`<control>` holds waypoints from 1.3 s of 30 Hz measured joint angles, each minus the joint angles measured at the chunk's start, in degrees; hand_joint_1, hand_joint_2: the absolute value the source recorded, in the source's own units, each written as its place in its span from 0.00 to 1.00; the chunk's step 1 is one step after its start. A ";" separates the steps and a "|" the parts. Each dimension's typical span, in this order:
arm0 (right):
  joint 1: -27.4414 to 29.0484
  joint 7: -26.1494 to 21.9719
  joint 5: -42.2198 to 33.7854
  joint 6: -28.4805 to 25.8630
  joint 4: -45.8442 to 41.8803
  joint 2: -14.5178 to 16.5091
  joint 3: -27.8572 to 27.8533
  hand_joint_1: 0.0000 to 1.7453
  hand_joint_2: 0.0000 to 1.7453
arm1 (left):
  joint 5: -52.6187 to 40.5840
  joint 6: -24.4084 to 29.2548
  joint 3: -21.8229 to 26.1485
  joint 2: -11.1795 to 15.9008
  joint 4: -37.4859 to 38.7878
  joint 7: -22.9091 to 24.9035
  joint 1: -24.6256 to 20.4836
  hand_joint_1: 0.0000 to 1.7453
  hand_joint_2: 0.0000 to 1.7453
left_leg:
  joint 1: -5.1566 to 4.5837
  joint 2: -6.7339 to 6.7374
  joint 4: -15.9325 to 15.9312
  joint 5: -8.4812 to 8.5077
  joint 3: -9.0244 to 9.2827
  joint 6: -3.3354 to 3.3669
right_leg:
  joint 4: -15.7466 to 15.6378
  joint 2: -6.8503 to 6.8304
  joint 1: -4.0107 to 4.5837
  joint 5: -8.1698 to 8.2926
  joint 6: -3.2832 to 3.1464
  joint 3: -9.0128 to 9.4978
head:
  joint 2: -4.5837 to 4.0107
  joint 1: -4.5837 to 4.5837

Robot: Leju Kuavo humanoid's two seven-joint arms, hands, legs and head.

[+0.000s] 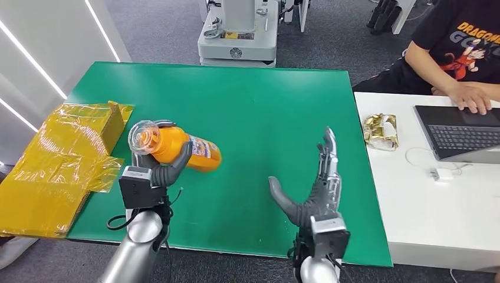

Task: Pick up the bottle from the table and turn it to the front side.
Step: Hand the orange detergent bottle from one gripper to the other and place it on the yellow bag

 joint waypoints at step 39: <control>3.94 0.04 -3.90 3.06 -8.30 -0.01 1.96 0.00 1.00 | -76.57 -9.66 0.98 25.83 26.77 30.75 -18.59 1.00 1.00 | 0.01 0.18 -0.01 0.04 0.02 -0.08 | 0.03 0.20 0.00 0.03 -0.07 -0.10 | 0.00 0.02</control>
